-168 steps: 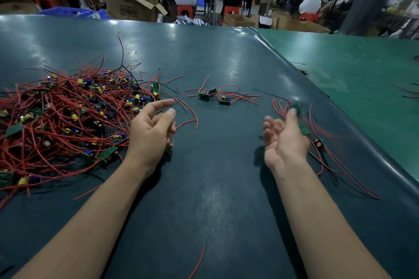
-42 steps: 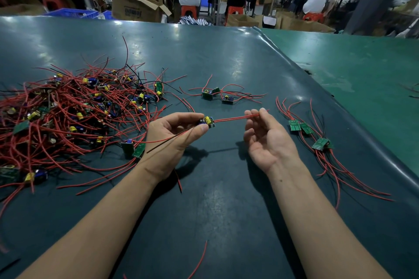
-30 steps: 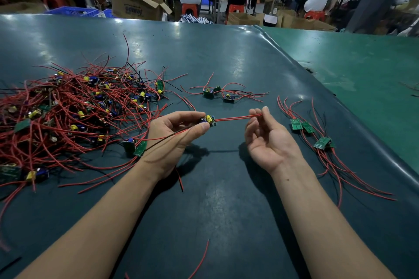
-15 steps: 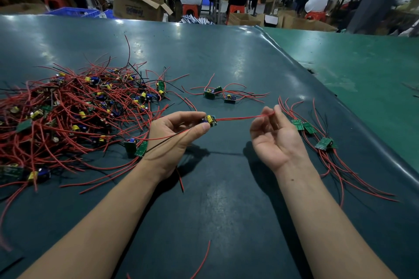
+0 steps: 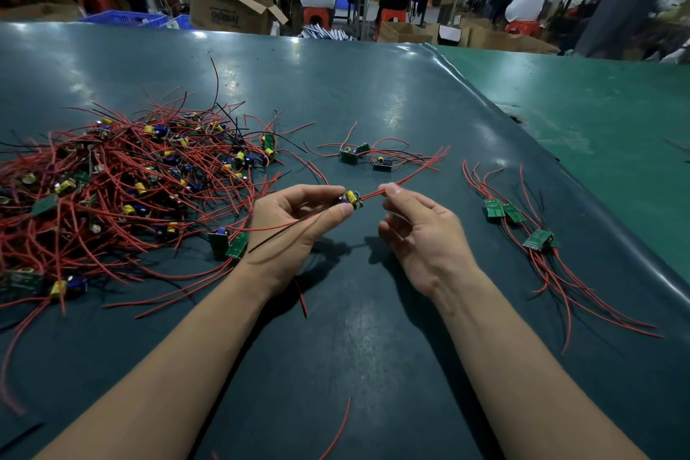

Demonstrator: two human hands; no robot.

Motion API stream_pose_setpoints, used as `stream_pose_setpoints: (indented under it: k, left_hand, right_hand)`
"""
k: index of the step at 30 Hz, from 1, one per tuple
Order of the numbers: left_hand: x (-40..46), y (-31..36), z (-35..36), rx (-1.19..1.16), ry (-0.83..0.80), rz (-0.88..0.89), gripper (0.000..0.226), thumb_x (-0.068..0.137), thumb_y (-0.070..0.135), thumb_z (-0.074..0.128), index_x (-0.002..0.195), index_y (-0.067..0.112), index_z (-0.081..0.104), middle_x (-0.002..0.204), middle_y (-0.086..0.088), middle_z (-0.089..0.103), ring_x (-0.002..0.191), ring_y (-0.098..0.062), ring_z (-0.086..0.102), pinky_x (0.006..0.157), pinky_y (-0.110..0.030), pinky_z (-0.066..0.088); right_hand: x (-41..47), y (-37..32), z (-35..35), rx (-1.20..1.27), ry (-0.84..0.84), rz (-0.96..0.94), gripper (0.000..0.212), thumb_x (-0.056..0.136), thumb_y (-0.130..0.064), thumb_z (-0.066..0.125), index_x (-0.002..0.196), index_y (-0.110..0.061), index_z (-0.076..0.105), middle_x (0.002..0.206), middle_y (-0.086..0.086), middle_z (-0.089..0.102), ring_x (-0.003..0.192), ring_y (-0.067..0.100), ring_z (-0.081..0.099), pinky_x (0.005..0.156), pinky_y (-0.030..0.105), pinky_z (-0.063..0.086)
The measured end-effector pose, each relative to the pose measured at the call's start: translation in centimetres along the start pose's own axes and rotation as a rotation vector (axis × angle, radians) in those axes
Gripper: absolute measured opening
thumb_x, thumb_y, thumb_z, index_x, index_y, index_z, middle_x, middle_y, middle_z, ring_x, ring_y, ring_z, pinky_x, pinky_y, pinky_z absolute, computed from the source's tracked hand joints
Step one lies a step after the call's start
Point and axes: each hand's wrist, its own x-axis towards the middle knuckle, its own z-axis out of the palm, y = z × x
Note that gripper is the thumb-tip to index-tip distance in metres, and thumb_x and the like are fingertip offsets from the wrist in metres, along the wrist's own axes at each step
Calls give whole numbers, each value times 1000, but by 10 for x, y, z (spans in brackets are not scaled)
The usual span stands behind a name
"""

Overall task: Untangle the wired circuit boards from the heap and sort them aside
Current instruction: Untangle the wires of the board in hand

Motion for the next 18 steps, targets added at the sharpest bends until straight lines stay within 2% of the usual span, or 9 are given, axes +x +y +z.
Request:
stream_pose_setpoints:
  k: [3, 5, 8, 13, 15, 18]
  left_hand:
    - [-1, 0, 1, 5, -26, -13, 24, 73, -1, 80, 96, 4, 74, 83, -2, 77, 75, -7, 69, 71, -15, 53]
    - [-1, 1, 1, 1, -41, -21, 24, 72, 0, 80, 96, 4, 74, 83, -2, 77, 75, -7, 68, 70, -14, 52]
    - [0, 1, 0, -6, -32, -12, 24, 72, 3, 81, 95, 6, 75, 85, -5, 77, 78, -11, 69, 73, -16, 53]
    - [0, 2, -2, -81, -32, 2, 29, 65, 7, 85, 93, 8, 75, 88, -8, 76, 83, -17, 70, 81, -24, 55]
    - [3, 2, -4, -205, 44, -16, 25, 65, 2, 83, 86, 13, 76, 86, -5, 76, 82, -18, 68, 84, -27, 54]
    - [9, 1, -8, -247, 186, -4, 21, 84, -3, 69, 92, 16, 74, 82, 5, 75, 76, -8, 64, 72, -18, 50]
  right_hand:
    - [3, -5, -5, 9, 16, -38, 3, 84, -8, 72, 81, -7, 71, 58, -4, 59, 49, 5, 50, 47, 17, 48]
    - [4, -6, -6, 16, 59, -60, 10, 83, -6, 73, 75, -9, 69, 55, -5, 57, 45, 4, 49, 45, 17, 47]
    - [10, -17, -12, 87, 173, -118, 19, 83, -4, 72, 68, -11, 63, 52, -5, 56, 42, 4, 48, 43, 17, 44]
    - [23, -32, -33, 282, 395, -206, 23, 84, -1, 70, 70, -13, 56, 52, -3, 54, 40, 5, 47, 42, 17, 41]
    - [25, -31, -38, 276, 454, -203, 24, 87, -4, 67, 72, -15, 51, 60, 0, 49, 44, 6, 47, 43, 18, 42]
    - [24, -23, -33, 71, 446, -298, 20, 91, -8, 64, 77, -18, 52, 68, 0, 51, 48, 9, 47, 43, 20, 43]
